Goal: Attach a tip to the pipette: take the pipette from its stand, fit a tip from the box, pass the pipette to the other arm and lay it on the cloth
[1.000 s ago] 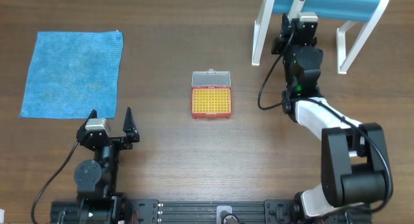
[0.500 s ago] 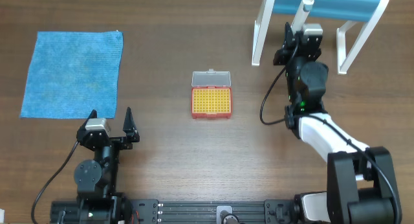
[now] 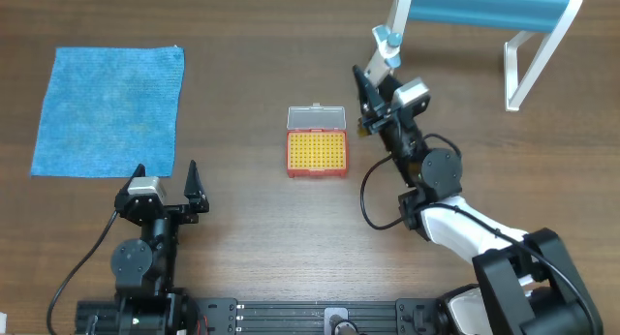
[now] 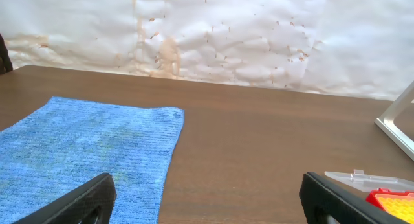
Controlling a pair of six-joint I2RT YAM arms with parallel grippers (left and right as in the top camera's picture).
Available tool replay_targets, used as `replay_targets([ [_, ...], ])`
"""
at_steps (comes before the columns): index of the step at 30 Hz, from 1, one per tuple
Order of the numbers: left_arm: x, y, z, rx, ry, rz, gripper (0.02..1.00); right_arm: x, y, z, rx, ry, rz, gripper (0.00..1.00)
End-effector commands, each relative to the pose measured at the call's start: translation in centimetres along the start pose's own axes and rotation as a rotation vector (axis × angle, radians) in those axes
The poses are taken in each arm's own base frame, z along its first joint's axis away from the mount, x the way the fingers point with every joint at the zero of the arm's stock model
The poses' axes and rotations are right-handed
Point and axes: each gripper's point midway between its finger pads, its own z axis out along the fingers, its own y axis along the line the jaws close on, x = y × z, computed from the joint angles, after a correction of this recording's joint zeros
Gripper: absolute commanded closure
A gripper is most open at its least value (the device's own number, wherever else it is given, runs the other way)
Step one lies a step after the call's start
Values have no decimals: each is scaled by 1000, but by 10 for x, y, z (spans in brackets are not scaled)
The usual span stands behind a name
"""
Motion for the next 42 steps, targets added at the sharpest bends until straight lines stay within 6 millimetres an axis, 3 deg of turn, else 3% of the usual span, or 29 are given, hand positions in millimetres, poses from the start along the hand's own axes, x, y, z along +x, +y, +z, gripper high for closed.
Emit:
replay_targets([
  [1,1,0,0,1,2,-9,102,34,33,-7,-126,84,46,921],
  [7,1,0,0,1,2,-9,102,57,71,-9,-222,140,84,921],
  [11,1,0,0,1,2,-9,102,65,85,-10,-252,160,97,921],
  [15,1,0,0,1,2,-9,102,89,98,-13,-308,215,113,921],
  [20,1,0,0,1,1,-9,99,103,100,-5,-311,234,117,921],
  [30,1,0,0,1,2,-9,99,137,97,-13,-294,315,125,921],
  [42,1,0,0,1,2,-9,102,135,91,-5,-279,298,119,921],
])
